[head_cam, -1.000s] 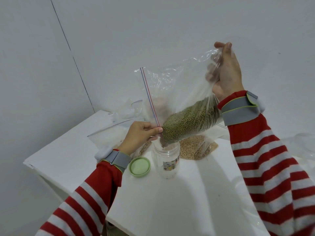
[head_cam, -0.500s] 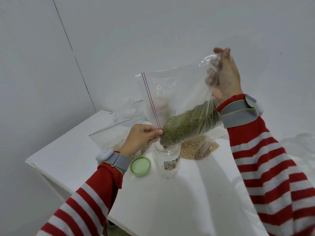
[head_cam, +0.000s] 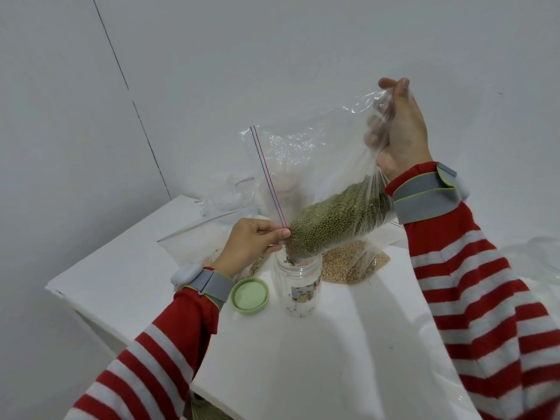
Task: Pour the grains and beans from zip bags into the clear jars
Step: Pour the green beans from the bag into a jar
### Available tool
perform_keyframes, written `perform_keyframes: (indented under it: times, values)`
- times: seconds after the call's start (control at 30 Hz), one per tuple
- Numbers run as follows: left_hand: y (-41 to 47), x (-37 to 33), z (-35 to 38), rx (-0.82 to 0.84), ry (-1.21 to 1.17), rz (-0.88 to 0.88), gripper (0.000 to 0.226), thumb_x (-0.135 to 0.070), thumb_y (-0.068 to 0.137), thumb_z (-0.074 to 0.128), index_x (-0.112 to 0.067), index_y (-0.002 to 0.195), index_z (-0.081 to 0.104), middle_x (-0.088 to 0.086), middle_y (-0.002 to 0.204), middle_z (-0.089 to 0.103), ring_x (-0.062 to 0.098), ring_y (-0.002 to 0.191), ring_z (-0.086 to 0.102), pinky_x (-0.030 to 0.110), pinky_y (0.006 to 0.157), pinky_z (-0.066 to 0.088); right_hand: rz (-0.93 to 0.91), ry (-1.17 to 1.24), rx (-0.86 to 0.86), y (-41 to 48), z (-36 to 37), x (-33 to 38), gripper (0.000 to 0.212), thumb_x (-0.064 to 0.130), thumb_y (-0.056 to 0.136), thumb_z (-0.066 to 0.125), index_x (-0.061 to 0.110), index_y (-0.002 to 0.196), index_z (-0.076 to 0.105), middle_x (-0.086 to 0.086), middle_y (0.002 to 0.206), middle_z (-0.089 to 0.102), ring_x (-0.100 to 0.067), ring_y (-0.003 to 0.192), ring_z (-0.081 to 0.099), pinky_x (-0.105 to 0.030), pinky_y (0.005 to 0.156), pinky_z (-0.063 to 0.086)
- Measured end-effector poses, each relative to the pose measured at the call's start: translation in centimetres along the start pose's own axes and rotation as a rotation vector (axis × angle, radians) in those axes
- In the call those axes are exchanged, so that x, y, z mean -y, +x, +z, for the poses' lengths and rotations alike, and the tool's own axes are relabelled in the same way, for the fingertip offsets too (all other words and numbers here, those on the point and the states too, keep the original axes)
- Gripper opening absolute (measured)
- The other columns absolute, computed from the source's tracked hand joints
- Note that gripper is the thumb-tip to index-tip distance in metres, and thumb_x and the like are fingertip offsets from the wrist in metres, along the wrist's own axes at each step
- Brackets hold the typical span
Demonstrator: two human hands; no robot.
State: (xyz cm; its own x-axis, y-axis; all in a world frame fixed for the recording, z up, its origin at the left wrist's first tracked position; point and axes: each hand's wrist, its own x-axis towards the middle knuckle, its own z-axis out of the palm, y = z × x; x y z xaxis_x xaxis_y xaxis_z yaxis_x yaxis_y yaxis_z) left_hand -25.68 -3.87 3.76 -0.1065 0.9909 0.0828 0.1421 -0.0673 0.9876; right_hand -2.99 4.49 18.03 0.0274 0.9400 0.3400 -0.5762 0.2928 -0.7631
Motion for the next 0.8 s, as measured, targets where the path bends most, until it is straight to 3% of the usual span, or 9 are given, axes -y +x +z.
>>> perform_keyframes:
  times: [0.1, 0.53, 0.8]
  values:
    - [0.0, -0.2, -0.1, -0.007, 0.005, 0.014, 0.02, -0.002, 0.083, 0.072, 0.005, 0.102, 0.072, 0.028, 0.089, 0.071, 0.024, 0.081, 0.069, 0.022, 0.07, 0.06, 0.0, 0.001, -0.004, 0.0, 0.0, 0.0, 0.033, 0.048, 0.103, 0.037, 0.023, 0.096, 0.058, 0.009, 0.066, 0.041, -0.005, 0.054, 0.031, -0.017, 0.046, 0.022]
    - [0.4, -0.6, 0.6, -0.049, 0.11, 0.007, 0.015, 0.0, 0.086, 0.069, 0.007, 0.099, 0.07, 0.016, 0.074, 0.067, 0.007, 0.059, 0.066, 0.018, 0.062, 0.058, 0.011, 0.02, -0.033, 0.7, -0.6, 0.0, 0.033, 0.048, 0.103, 0.037, 0.023, 0.097, 0.058, 0.01, 0.067, 0.044, -0.005, 0.054, 0.033, -0.018, 0.048, 0.023]
    - [0.7, -1.4, 0.6, -0.055, 0.124, 0.022, 0.01, -0.002, 0.087, 0.069, 0.002, 0.096, 0.072, 0.018, 0.078, 0.066, 0.015, 0.066, 0.064, 0.018, 0.064, 0.057, -0.001, 0.048, -0.023, 1.1, -0.3, 0.7, 0.033, 0.047, 0.103, 0.037, 0.023, 0.096, 0.059, 0.01, 0.066, 0.045, -0.005, 0.052, 0.034, -0.017, 0.046, 0.024]
